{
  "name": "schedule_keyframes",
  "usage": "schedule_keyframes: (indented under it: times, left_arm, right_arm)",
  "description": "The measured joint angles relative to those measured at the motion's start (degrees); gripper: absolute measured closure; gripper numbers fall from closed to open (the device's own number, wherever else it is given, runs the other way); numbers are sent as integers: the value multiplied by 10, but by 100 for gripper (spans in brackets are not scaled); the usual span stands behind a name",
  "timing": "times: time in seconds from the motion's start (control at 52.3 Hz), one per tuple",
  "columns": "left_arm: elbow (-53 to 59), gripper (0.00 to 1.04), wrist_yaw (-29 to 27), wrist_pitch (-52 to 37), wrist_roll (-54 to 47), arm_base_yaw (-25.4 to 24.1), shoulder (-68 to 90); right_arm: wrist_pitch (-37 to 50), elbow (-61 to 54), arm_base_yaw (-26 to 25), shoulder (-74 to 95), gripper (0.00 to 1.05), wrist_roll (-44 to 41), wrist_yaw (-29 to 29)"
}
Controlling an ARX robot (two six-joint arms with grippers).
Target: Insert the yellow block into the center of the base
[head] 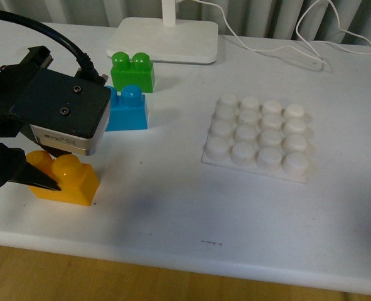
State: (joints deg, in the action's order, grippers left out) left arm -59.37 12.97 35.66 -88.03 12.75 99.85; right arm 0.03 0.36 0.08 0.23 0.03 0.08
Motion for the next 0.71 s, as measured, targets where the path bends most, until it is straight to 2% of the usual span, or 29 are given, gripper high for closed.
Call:
schedule_keyframes:
  times: [0.191, 0.478, 0.708]
  left_arm:
    - [-10, 76, 0, 8, 2, 5, 0]
    - [-110, 76, 7, 44, 29, 42, -3]
    - [-201, 76, 14, 43, 75, 106, 34]
  right_arm:
    - [0, 0, 0, 0, 9, 0, 0]
    - [0, 0, 0, 0, 9, 0, 0]
    - [0, 0, 0, 0, 9, 0, 0]
